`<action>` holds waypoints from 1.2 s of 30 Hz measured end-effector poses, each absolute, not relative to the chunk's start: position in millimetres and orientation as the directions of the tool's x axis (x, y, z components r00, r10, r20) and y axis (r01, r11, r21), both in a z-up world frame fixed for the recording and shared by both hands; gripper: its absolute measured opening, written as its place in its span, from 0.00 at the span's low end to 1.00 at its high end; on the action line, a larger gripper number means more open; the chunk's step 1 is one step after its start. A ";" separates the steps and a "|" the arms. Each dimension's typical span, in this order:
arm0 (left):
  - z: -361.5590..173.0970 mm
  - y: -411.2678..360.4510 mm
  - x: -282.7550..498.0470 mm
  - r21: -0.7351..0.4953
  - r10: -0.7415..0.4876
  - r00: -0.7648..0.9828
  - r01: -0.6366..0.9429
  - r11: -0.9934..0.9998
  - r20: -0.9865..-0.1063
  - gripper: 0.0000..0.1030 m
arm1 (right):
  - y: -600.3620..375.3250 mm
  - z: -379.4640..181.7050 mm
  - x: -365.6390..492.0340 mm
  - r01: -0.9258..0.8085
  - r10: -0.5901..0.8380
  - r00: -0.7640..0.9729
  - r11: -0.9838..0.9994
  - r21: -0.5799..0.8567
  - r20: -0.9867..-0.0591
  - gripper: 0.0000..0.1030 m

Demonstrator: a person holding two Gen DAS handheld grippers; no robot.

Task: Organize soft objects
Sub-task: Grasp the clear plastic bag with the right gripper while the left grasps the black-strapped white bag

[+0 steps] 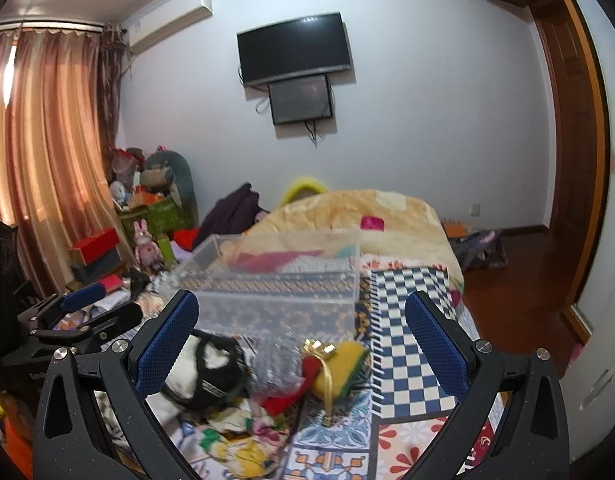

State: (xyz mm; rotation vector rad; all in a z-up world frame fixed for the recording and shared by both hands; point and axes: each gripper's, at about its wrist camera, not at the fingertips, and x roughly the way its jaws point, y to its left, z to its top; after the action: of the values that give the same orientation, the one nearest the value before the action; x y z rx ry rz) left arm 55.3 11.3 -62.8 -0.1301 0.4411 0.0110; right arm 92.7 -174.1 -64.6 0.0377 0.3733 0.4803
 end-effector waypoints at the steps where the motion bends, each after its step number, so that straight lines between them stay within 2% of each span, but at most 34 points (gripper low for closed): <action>1: -67.6 12.2 58.7 -0.128 -0.019 0.898 -0.041 0.991 -0.440 1.00 | -174.5 -69.0 96.1 -0.439 0.452 0.819 0.890 0.121 -0.355 0.99; 2: -72.3 13.8 61.9 -0.129 -0.018 0.890 -0.046 0.991 -0.455 0.99 | -173.6 -71.8 97.0 -0.434 0.446 0.817 0.893 0.120 -0.366 0.98; 4: -80.0 16.7 67.1 -0.123 -0.011 0.879 -0.054 0.991 -0.477 0.89 | -175.9 -79.1 102.7 -0.424 0.435 0.810 0.898 0.118 -0.393 0.91; 8: -93.5 23.5 73.3 -0.125 -0.001 0.858 -0.073 0.990 -0.514 0.84 | -181.2 -91.7 113.0 -0.409 0.420 0.792 0.904 0.126 -0.443 0.81; 10: -101.3 30.1 78.6 -0.138 -0.010 0.845 -0.076 0.987 -0.535 0.78 | -183.9 -96.6 116.4 -0.409 0.427 0.776 0.901 0.144 -0.465 0.72; 12: -107.3 34.9 82.5 -0.151 -0.024 0.830 -0.073 0.986 -0.557 0.75 | -186.3 -100.8 119.0 -0.419 0.442 0.757 0.893 0.163 -0.481 0.68; 14: -114.8 37.7 87.0 -0.159 -0.034 0.818 -0.070 0.985 -0.574 0.72 | -183.7 -102.0 116.7 -0.435 0.458 0.746 0.885 0.168 -0.484 0.67; 21: -128.9 38.0 94.8 -0.187 -0.081 0.794 -0.041 0.982 -0.602 0.45 | -154.2 -105.5 115.5 -0.498 0.494 0.715 0.856 0.135 -0.495 0.60; 26: -130.2 36.3 92.4 -0.165 -0.073 0.805 -0.031 0.986 -0.589 0.36 | -140.0 -114.3 125.6 -0.524 0.501 0.682 0.843 0.122 -0.533 0.49; 28: -129.5 36.4 91.5 -0.166 -0.075 0.809 -0.029 0.986 -0.584 0.28 | -136.4 -116.6 127.5 -0.525 0.491 0.680 0.845 0.106 -0.545 0.45; 33: -124.2 40.0 86.0 -0.222 -0.126 0.816 -0.003 0.975 -0.565 0.16 | -130.6 -116.4 126.7 -0.526 0.476 0.687 0.847 0.076 -0.550 0.44; 36: -118.3 39.0 81.3 -0.217 -0.120 0.828 -0.002 0.976 -0.548 0.15 | -130.4 -111.2 124.2 -0.510 0.459 0.710 0.858 0.058 -0.534 0.44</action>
State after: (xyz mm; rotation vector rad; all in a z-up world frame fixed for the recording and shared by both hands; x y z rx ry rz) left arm 81.3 39.0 -118.3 -0.2124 0.5936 -0.0633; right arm 124.2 -130.4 -111.2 -0.0960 0.5660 0.5385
